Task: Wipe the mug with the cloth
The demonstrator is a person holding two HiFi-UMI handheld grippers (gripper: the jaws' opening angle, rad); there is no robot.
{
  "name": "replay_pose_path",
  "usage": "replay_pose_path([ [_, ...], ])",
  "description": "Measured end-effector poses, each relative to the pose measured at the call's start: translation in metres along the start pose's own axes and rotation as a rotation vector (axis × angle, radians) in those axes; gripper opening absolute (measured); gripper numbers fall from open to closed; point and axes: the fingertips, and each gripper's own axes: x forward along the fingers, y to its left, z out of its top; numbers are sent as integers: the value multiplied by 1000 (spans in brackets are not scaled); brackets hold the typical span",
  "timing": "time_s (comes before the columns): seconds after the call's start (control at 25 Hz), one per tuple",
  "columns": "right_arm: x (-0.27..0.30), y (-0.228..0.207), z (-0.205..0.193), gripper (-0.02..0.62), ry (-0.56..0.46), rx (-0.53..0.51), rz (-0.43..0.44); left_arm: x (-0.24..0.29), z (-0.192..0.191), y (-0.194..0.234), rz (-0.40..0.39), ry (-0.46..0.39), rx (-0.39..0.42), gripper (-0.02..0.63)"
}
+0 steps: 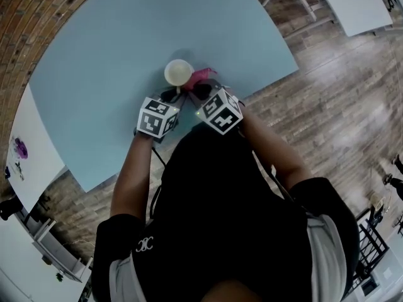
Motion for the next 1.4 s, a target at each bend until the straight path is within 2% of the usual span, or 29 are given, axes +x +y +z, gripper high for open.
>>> replay_pose_path([
  [0.12,13,-7,-13,35,49,19,-2,2,1,-4,-29,16,7,52],
  [0.32,36,-12,-29,36,124,75,-22,3,-2,0,-26,52,71,52],
  [0.4,37,-13,-28,35,131,80,-26,2,-1,3,-38,55,58,52],
  [0.52,25,-9,-15,35,75,63,-13,0,-3,4,-43,59,48,52],
  [0.64,4,-3,6,35,-8,-8,-10,-1,-3,3,-77,70,39,52],
  [0.76,6,-1,5,35,3,-47,-3,-2,-4,1,-113,97,44,52],
  [1.08,36,-9,-26,37,141,36,10,-1,-5,0,-143,133,37,52],
  [1.28,33,-17,-23,37,129,198,49,-2,-6,3,-144,144,27,52],
  [1.4,27,-40,-16,37,98,222,1,-2,-3,8,-142,149,29,52],
])
